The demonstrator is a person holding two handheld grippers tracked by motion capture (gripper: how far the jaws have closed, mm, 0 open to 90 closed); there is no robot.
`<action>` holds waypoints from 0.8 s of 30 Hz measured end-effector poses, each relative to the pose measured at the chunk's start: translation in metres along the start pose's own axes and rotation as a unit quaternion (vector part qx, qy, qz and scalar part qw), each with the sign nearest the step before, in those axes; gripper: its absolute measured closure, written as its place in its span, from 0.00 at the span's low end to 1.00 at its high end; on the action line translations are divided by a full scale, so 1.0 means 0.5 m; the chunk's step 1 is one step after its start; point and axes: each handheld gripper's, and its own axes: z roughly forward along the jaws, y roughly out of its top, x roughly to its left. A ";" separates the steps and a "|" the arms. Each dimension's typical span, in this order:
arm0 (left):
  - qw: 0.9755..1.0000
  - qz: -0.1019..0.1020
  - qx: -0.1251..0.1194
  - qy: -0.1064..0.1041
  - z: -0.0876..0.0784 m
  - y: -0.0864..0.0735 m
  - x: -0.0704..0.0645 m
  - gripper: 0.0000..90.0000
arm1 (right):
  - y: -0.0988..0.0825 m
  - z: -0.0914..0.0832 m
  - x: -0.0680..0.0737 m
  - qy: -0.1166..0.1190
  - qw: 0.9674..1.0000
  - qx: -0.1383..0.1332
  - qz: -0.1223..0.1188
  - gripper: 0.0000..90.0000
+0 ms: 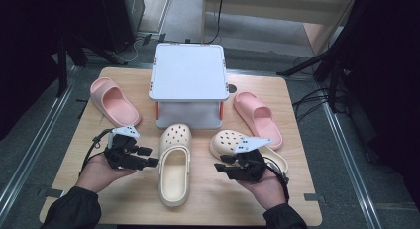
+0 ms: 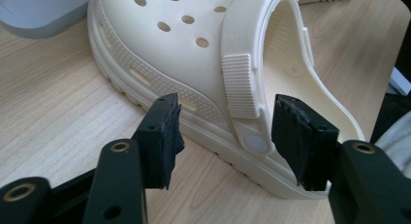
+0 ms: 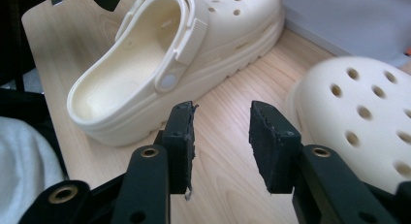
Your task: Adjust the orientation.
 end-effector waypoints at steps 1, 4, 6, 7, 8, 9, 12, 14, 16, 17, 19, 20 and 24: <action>1.000 0.004 0.003 0.001 0.001 0.000 0.001 0.47 | -0.005 -0.009 -0.002 -0.001 1.000 0.000 0.003 0.68; 1.000 0.009 0.002 0.001 0.003 0.000 0.000 0.45 | -0.021 -0.033 -0.012 0.007 1.000 -0.005 0.015 0.66; 1.000 0.013 -0.002 -0.001 0.001 0.001 0.002 0.44 | -0.032 -0.051 -0.019 0.003 1.000 -0.005 0.016 0.64; 1.000 0.013 -0.003 -0.001 0.001 0.001 0.002 0.45 | -0.036 -0.060 -0.022 -0.004 1.000 -0.007 0.016 0.64; 1.000 0.012 -0.003 -0.001 0.001 0.000 0.004 0.44 | -0.039 -0.066 -0.026 -0.008 1.000 -0.011 0.016 0.64; 1.000 0.012 -0.002 0.002 0.000 -0.001 0.005 0.44 | -0.043 -0.076 -0.033 -0.008 1.000 -0.017 0.021 0.64; 1.000 0.012 -0.003 0.006 -0.003 -0.001 0.008 0.45 | -0.053 -0.095 -0.049 -0.014 0.999 -0.021 0.032 0.64; 1.000 0.009 -0.003 0.007 -0.005 -0.002 0.012 0.44 | -0.061 -0.108 -0.060 -0.026 0.999 -0.019 0.031 0.63; 1.000 0.008 -0.003 0.010 -0.005 -0.003 0.013 0.44 | -0.068 -0.120 -0.071 -0.032 0.998 -0.022 0.040 0.62; 1.000 0.008 -0.002 0.011 -0.004 -0.004 0.014 0.44 | -0.071 -0.124 -0.074 -0.034 0.998 -0.022 0.045 0.62; 1.000 0.009 -0.002 0.011 -0.004 -0.005 0.014 0.44 | -0.079 -0.136 -0.084 -0.041 0.998 -0.025 0.051 0.62; 1.000 0.009 -0.002 0.011 -0.004 -0.005 0.015 0.44 | -0.082 -0.141 -0.089 -0.044 0.997 -0.025 0.052 0.61; 1.000 0.011 -0.006 0.013 -0.005 -0.003 0.015 0.44 | -0.097 -0.151 -0.107 -0.053 0.997 -0.020 0.060 0.61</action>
